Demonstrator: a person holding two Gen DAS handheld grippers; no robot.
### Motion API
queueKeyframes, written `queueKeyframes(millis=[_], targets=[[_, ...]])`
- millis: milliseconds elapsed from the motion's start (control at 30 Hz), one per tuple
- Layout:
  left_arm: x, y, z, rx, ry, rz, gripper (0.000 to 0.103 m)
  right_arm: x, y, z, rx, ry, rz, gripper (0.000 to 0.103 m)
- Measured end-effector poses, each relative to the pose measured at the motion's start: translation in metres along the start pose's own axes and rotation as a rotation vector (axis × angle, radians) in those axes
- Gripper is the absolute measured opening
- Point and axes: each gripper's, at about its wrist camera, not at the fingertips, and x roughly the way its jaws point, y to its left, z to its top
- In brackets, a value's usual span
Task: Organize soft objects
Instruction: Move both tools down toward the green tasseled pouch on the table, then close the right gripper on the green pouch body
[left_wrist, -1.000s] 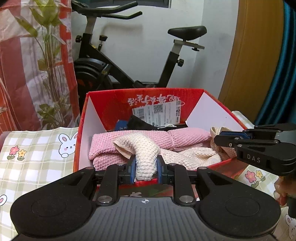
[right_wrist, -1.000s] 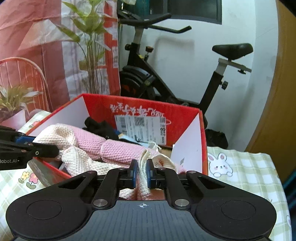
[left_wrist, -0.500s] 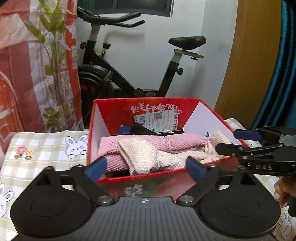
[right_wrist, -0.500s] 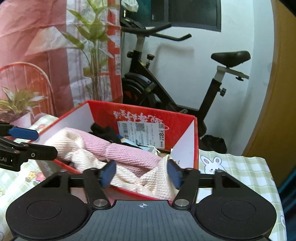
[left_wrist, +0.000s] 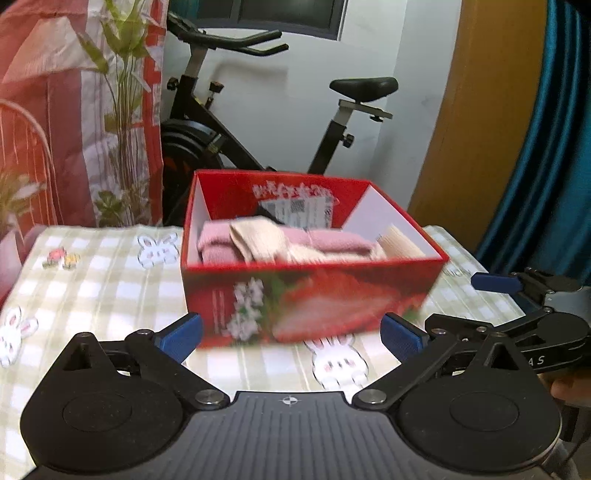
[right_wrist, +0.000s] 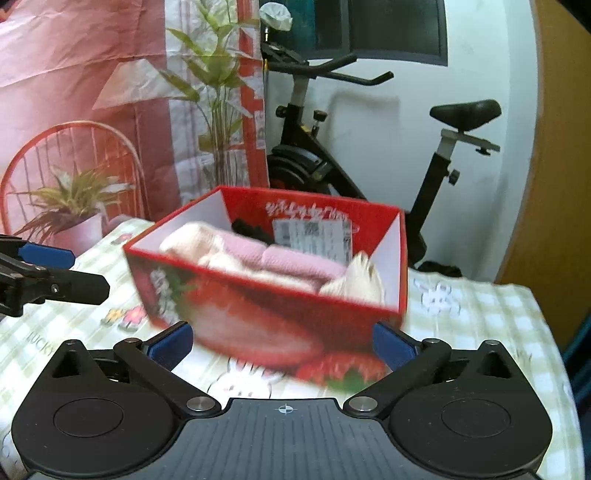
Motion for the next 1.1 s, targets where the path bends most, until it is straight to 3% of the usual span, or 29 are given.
queueKeyframes(millis=[367, 567, 967, 1100], targets=[[-0.013, 0.003, -0.068, -0.066, 0.040, -0.001, 0.103, -0.038, 0.002, -0.080, 0.093, 0.050, 0.000, 0.103], [-0.009, -0.002, -0.095, -0.066, 0.093, -0.029, 0.103, -0.053, 0.006, -0.113, 0.073, 0.074, -0.005, 0.102], [-0.005, -0.005, -0.121, -0.084, 0.121, -0.042, 0.103, -0.050, 0.021, -0.144, 0.015, 0.201, 0.034, 0.102], [-0.002, -0.003, -0.124, -0.103, 0.132, -0.049, 0.103, -0.045, 0.025, -0.148, -0.002, 0.234, 0.031, 0.091]])
